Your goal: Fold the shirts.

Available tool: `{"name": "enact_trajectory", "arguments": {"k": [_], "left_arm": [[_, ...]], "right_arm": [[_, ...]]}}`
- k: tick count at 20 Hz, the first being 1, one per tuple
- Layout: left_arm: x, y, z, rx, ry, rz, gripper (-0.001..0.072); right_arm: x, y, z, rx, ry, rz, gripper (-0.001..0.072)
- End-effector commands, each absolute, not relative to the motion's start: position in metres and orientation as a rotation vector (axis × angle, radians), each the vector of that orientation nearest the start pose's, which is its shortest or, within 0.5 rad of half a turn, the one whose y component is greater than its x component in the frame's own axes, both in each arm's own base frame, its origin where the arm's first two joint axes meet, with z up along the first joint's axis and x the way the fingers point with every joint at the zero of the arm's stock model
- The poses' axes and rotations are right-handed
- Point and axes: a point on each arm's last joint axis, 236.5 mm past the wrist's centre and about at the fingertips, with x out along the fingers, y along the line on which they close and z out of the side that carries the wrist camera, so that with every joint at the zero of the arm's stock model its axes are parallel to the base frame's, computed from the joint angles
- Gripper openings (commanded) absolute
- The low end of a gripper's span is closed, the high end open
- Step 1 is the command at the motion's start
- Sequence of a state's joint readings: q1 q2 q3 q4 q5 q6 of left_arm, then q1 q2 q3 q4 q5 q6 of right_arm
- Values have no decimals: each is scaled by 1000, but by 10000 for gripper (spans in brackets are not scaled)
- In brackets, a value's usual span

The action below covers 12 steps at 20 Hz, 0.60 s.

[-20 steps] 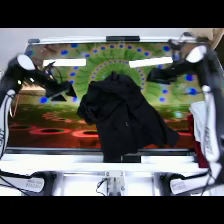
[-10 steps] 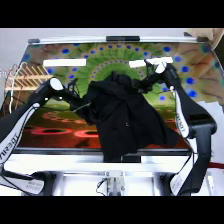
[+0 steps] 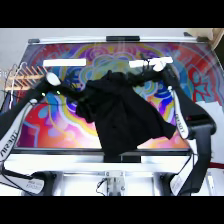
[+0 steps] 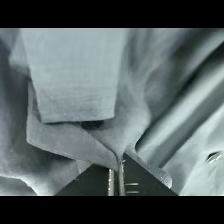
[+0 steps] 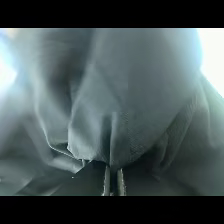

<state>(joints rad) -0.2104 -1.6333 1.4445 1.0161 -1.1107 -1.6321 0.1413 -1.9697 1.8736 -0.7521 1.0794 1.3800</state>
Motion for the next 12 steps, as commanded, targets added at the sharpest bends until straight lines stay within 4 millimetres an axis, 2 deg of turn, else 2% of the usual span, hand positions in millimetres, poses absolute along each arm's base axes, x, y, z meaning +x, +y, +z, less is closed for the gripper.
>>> {"name": "enact_trajectory", "arguments": {"k": [1, 2, 3, 4, 5, 6, 7, 8, 9, 10, 11, 12], "left_arm": [[504, -159, 105, -350, 1015, -370, 62], [523, -145, 162, -345, 874, -366, 62], [537, -130, 233, -347, 700, -364, 62], [540, -117, 303, -361, 532, -359, 62], [530, -104, 379, -394, 338, -356, 63], [511, -96, 443, -425, 159, -367, 63], [482, -89, 499, -457, -7, -383, 62], [454, -83, 530, -467, -109, -380, 63], [428, -81, 543, -462, -151, -379, 63], [409, -83, 535, -434, -130, -380, 63], [398, -87, 517, -402, -72, -381, 63], [390, -92, 491, -359, 14, -387, 62]], "right_arm": [[597, 214, 146, 674, 700, 669, 73], [607, 198, 198, 700, 563, 655, 73], [611, 178, 259, 726, 408, 640, 73], [607, 159, 314, 741, 275, 629, 73], [592, 141, 367, 756, 154, 622, 73], [570, 128, 407, 732, 70, 623, 73], [545, 124, 435, 671, 24, 645, 73], [519, 127, 452, 595, 13, 681, 73], [492, 134, 457, 503, 43, 720, 73], [471, 143, 449, 428, 110, 753, 73], [453, 151, 428, 365, 221, 767, 73], [440, 156, 398, 325, 349, 763, 73]]}}
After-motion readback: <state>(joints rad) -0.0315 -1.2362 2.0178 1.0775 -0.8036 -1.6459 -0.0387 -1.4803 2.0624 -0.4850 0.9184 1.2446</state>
